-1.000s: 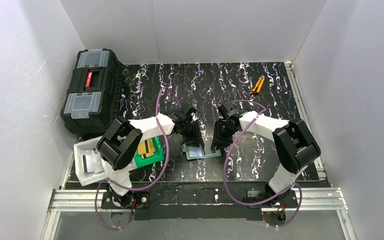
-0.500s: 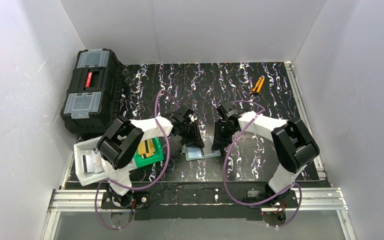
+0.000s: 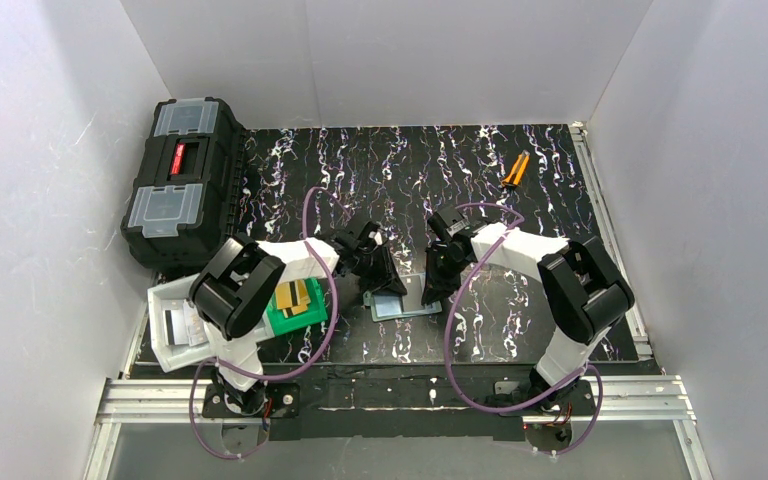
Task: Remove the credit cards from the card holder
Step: Remove the credit card from the card holder.
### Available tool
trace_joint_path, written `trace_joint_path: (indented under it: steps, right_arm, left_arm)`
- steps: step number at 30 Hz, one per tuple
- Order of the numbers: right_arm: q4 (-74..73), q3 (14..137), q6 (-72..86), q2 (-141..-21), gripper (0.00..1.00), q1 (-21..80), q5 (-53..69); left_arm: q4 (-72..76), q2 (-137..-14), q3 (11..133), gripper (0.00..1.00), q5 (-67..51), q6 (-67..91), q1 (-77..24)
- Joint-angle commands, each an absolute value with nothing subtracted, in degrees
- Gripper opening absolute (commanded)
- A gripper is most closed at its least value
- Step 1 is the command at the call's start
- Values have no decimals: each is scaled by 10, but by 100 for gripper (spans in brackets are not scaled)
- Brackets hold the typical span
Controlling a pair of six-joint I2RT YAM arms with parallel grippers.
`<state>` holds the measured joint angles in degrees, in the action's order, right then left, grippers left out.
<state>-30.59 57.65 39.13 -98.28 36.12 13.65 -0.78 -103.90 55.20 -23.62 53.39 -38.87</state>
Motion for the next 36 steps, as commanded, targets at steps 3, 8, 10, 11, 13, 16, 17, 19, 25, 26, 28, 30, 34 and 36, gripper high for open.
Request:
trace_joint_path:
  steps: [3,8,10,11,13,16,17,19,25,26,28,30,34,36]
  right_arm:
    - [-300,567,398,-1028,17,371,103]
    - [-298,561,402,-1034,15,371,101]
    - [-298,559,404,-1039,14,370,100]
    - [-297,556,407,-1043,13,369,102]
    - [-290,542,415,-1042,11,358,106]
    - [-286,533,417,-1038,9,351,111]
    - [-284,532,417,-1040,9,350,113]
    - [-284,532,417,-1041,9,351,115]
    - [-282,533,416,-1043,8,350,117]
    - [-282,532,416,-1043,8,350,117]
    - [-282,532,416,-1043,8,350,118]
    - [-281,533,415,-1044,8,350,118]
    - [-282,534,416,-1044,7,350,118]
    - [-283,534,417,-1043,7,350,116]
  left_arm:
    - [28,-998,506,20,-247,543,-374]
    - [55,-988,486,20,-258,552,-365]
    - [78,-986,475,24,-270,561,-361]
    - [80,-980,470,28,-270,560,-359]
    - [78,-972,466,28,-268,556,-353]
    - [89,-975,461,24,-270,562,-352]
    - [94,-976,460,19,-271,564,-352]
    - [96,-978,460,18,-275,563,-352]
    - [104,-988,460,13,-280,568,-352]
    - [107,-990,460,11,-281,569,-352]
    - [111,-992,459,10,-284,570,-352]
    - [114,-992,459,6,-285,571,-352]
    - [105,-993,465,0,-287,568,-352]
    - [94,-993,468,0,-285,565,-352]
